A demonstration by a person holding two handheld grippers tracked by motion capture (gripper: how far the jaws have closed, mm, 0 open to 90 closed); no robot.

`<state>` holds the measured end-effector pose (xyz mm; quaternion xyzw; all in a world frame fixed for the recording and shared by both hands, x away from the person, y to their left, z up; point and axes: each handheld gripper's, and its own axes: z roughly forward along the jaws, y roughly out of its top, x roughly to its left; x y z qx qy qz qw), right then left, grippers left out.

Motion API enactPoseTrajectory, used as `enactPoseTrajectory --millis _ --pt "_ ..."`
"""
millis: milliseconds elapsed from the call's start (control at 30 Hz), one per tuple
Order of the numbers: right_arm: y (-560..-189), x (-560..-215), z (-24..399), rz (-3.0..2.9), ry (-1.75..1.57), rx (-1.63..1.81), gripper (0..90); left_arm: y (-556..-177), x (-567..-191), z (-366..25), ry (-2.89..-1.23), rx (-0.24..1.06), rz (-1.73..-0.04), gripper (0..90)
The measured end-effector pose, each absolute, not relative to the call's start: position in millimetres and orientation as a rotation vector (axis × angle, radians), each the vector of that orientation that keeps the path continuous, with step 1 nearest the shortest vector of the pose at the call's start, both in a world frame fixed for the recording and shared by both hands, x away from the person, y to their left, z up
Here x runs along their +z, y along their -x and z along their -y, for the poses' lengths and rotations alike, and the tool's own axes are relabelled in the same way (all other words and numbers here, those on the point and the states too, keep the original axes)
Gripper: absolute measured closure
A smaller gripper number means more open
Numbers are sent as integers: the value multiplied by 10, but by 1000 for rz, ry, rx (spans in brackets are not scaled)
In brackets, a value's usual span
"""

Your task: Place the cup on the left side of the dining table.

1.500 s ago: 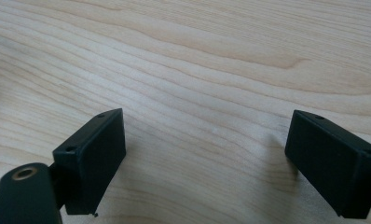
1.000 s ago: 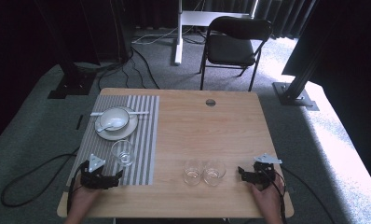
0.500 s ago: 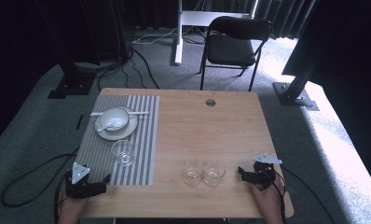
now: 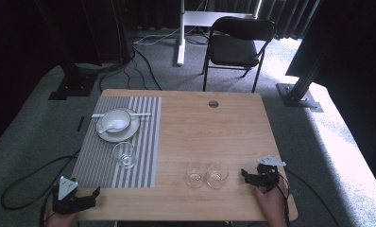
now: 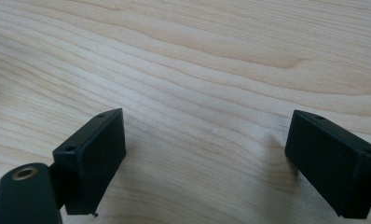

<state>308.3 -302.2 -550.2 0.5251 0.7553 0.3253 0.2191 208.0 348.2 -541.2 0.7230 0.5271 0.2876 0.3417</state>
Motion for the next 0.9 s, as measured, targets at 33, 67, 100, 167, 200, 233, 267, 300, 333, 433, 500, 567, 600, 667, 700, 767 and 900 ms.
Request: enactPoseTrajectory --millis 33,67,100,167,200,233,267,300,333,433,500,567,600,667,700,767,900 --pt "-3083 -5502 3023 -2090 -1453 900 116 -2055 -5421 -3500 -1876 745 -1369 3" --pt "-3083 -5502 3023 -2090 -1453 900 117 -2031 -5433 -3513 -1875 754 -1369 3" --pt "-3083 -5502 3023 -2090 -1453 900 116 -2005 -5443 -3525 -1876 767 -1368 3" --pt "-3083 -5502 3023 -2090 -1453 900 116 -1974 -5452 -3551 -1877 768 -1370 3" --pt "-3083 -5502 3023 -2090 -1453 900 117 -1961 -5454 -3562 -1871 768 -1364 3" --pt "-3083 -5502 3023 -2090 -1453 900 116 -1950 -5454 -3572 -1873 769 -1360 3" --pt "-3083 -5502 3023 -2090 -1453 900 116 -1941 -5456 -3578 -1876 773 -1359 3" --pt "-3083 -5502 3023 -2090 -1453 900 116 -1932 -5461 -3584 -1880 777 -1352 3" --pt "-3083 -5502 3023 -2090 -1453 900 116 -1926 -5467 -3589 -1885 778 -1351 3" --pt "-3083 -5502 3023 -2090 -1453 900 116 -1901 -5477 -3609 -1892 782 -1349 3" --pt "-3083 -5502 3023 -2090 -1453 900 117 -1880 -5482 -3624 -1890 782 -1355 3" --pt "-3083 -5502 3023 -2090 -1453 900 116 -1856 -5484 -3643 -1890 789 -1361 3" --pt "-3083 -5502 3023 -2090 -1453 900 117 -1848 -5481 -3652 -1882 797 -1363 3" --pt "-3083 -5502 3023 -2090 -1453 900 117 -1822 -5472 -3683 -1863 805 -1365 3" --pt "-3083 -5502 3023 -2090 -1453 900 117 -1815 -5474 -3690 -1858 800 -1368 3" --pt "-3083 -5502 3023 -2090 -1453 900 117 -1800 -5486 -3704 -1865 804 -1376 3" --pt "-3083 -5502 3023 -2090 -1453 900 116 -1771 -5482 -3734 -1863 849 -1402 4"
